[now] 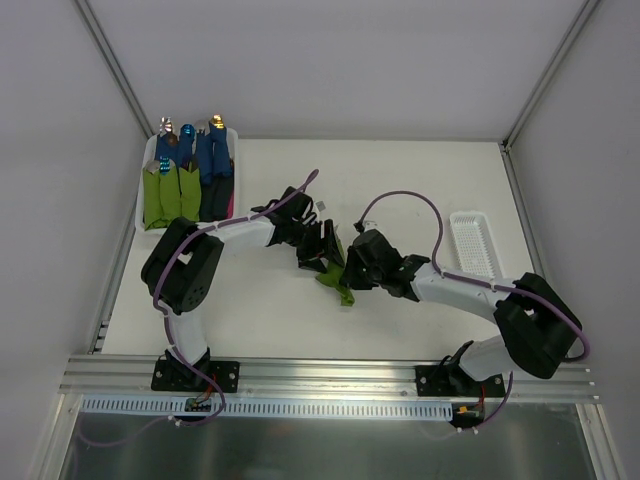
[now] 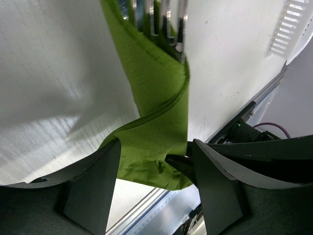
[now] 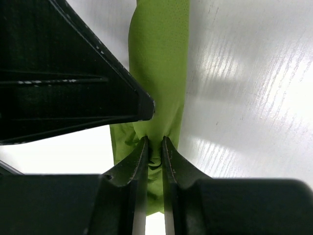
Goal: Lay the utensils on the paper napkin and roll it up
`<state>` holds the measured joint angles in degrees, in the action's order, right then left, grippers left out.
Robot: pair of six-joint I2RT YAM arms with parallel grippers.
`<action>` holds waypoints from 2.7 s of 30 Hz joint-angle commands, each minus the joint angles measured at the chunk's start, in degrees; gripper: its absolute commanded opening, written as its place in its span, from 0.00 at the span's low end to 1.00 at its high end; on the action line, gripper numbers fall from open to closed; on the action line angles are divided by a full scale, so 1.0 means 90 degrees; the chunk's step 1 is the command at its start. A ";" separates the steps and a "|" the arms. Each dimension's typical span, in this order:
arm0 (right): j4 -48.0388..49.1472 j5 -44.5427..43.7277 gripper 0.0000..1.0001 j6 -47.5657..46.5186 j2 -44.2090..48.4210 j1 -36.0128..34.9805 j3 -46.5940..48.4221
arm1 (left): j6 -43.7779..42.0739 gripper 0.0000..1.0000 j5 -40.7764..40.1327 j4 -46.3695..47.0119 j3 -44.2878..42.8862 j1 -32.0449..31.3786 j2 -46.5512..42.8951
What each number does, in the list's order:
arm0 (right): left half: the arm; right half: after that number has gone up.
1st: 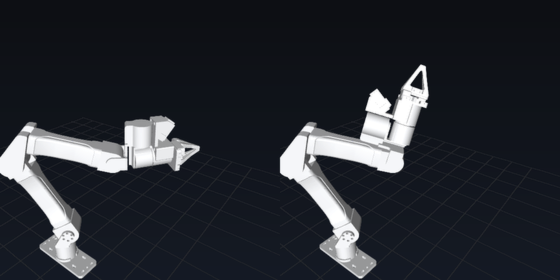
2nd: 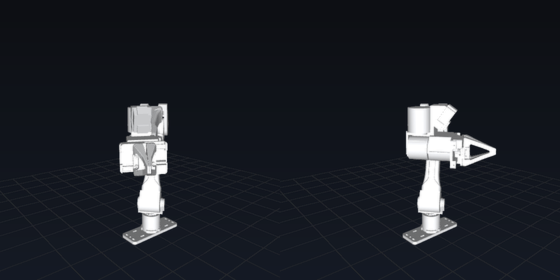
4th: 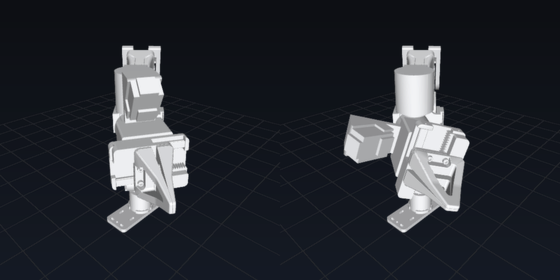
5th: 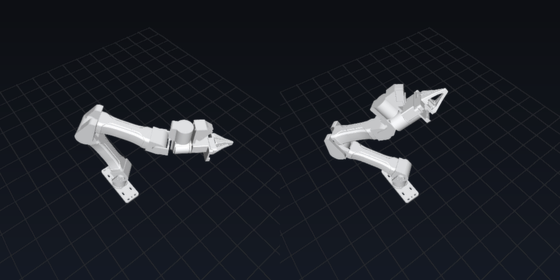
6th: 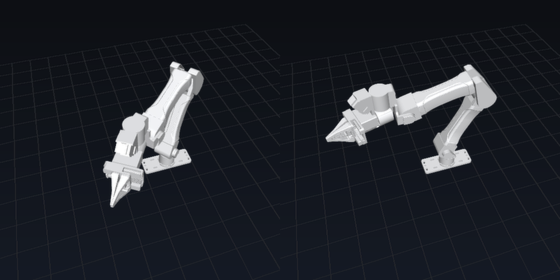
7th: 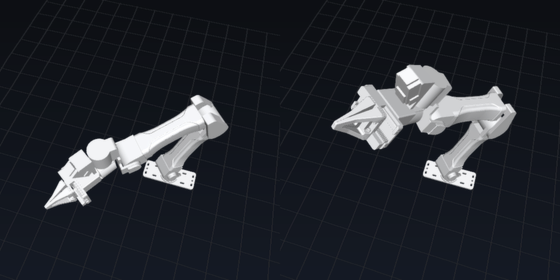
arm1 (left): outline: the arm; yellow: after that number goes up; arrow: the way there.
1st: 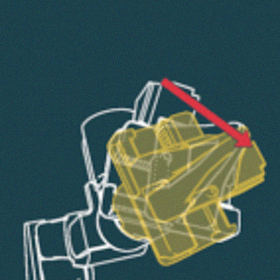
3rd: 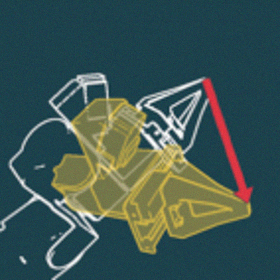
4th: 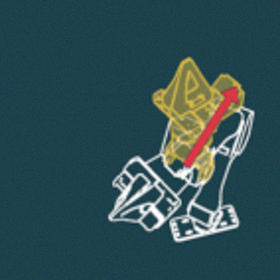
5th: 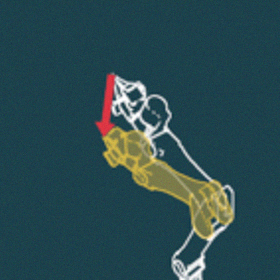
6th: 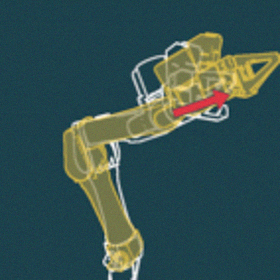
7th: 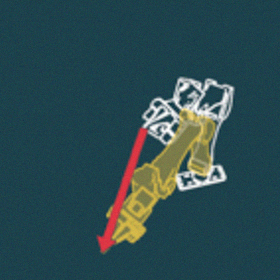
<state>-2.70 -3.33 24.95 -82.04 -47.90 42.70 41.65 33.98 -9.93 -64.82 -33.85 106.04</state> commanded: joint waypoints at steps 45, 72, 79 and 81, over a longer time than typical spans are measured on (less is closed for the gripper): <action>-0.1486 -0.1775 0.55 -0.1190 0.1741 -0.0801 0.1202 | -0.0019 0.00 0.0961 0.0596 -0.0337 0.0167 -0.0834; -0.2288 -0.2562 0.52 0.0665 0.5180 0.0198 0.0803 | 0.2775 0.00 0.1237 0.2721 0.0115 0.0919 -0.2573; -0.1634 -0.4804 0.49 -0.0289 0.3554 -0.1736 0.1758 | 0.2559 0.00 -0.0082 -0.0038 -0.1197 0.0997 -0.2446; -0.1634 -0.5203 0.49 -0.0428 0.3141 -0.1962 0.2071 | 0.2657 0.00 -0.0162 -0.0058 -0.1216 0.1036 -0.2446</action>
<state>-21.23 -37.50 24.77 -49.84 -62.78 55.92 63.99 37.60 -3.40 -73.38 -25.41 85.52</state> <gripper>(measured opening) 0.489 0.146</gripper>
